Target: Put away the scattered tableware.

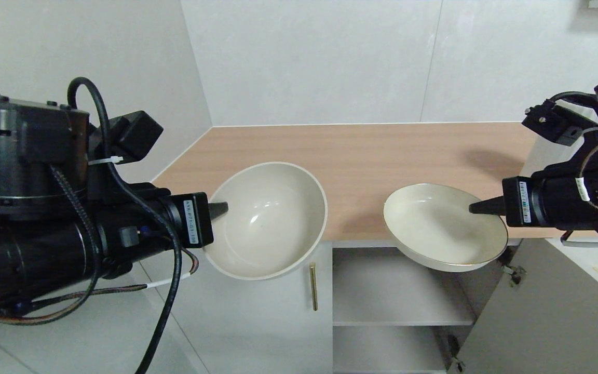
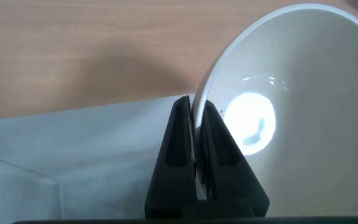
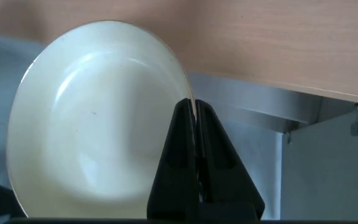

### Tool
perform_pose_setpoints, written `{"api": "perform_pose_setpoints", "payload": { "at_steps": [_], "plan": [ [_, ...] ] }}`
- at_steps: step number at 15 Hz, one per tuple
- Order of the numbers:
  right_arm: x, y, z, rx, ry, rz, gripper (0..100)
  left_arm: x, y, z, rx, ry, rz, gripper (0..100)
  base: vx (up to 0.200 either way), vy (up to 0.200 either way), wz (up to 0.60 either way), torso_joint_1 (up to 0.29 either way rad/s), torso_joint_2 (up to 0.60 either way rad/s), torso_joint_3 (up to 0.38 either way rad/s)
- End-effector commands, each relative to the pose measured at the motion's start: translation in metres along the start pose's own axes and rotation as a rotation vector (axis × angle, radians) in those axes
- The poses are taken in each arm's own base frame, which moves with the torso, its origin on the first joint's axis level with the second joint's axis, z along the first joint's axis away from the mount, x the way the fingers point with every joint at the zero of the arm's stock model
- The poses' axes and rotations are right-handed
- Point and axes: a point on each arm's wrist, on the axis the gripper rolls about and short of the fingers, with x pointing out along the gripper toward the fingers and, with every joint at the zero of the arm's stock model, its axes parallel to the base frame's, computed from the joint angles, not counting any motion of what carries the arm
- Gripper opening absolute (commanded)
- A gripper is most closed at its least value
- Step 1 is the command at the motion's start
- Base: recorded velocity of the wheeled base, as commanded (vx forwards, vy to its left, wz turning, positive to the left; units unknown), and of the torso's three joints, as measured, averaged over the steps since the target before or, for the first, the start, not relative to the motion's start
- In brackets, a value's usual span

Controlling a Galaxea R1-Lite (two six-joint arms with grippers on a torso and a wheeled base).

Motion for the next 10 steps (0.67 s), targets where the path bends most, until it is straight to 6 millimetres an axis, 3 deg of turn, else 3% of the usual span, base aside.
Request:
{"api": "perform_pose_setpoints", "payload": {
  "at_steps": [1, 4, 10],
  "plan": [
    [0.002, 0.000, -0.001, 0.000, 0.008, -0.002, 0, 0.001, 0.000, 0.000, 0.001, 0.003, 0.001, 0, 0.000, 0.000, 0.00, 0.000, 0.00, 0.000],
    [0.008, -0.001, -0.004, -0.005, 0.028, -0.008, 0, 0.002, 0.000, -0.001, 0.001, 0.004, 0.002, 0, 0.000, 0.000, 0.00, -0.030, 0.07, 0.045],
    [0.014, 0.000, -0.009, -0.038, 0.059, -0.005, 0, 0.003, 0.000, -0.002, 0.002, 0.010, 0.004, 0, 0.000, 0.000, 0.00, -0.151, 0.42, 0.259]
  ]
}}
